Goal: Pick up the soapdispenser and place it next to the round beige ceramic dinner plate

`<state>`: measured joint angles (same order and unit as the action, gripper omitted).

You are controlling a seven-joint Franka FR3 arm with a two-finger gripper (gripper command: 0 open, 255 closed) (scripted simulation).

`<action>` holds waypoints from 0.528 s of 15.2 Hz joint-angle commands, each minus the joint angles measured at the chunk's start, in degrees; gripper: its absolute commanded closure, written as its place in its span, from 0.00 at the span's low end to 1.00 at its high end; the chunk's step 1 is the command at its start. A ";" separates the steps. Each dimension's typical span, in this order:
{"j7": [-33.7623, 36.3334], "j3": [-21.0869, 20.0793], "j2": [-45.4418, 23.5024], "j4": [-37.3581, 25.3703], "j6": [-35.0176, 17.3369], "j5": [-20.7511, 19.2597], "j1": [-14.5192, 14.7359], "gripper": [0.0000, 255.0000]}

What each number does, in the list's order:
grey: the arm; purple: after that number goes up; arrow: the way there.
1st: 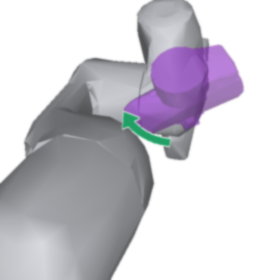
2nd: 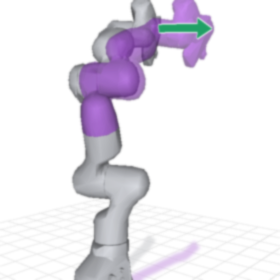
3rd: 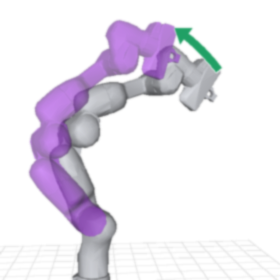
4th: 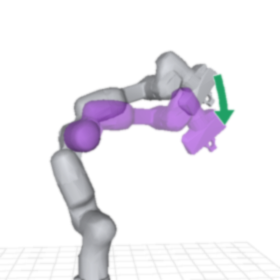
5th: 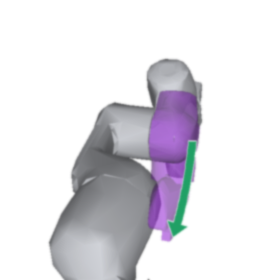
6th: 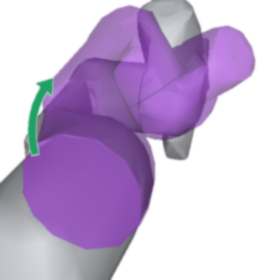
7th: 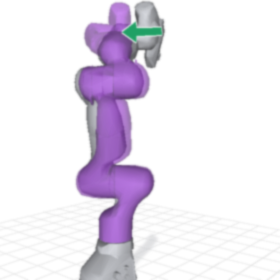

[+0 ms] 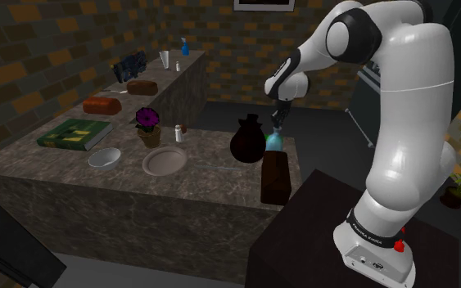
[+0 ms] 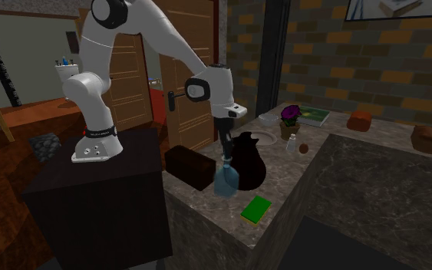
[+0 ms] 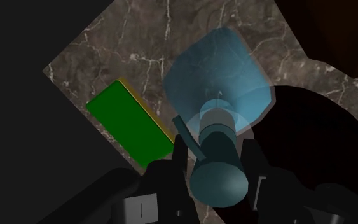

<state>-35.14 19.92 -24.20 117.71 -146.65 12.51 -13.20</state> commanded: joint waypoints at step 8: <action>1.91 1.82 4.88 -0.89 5.50 -2.95 1.32 1.00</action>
<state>-33.55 21.53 -19.91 117.08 -141.95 9.96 -12.08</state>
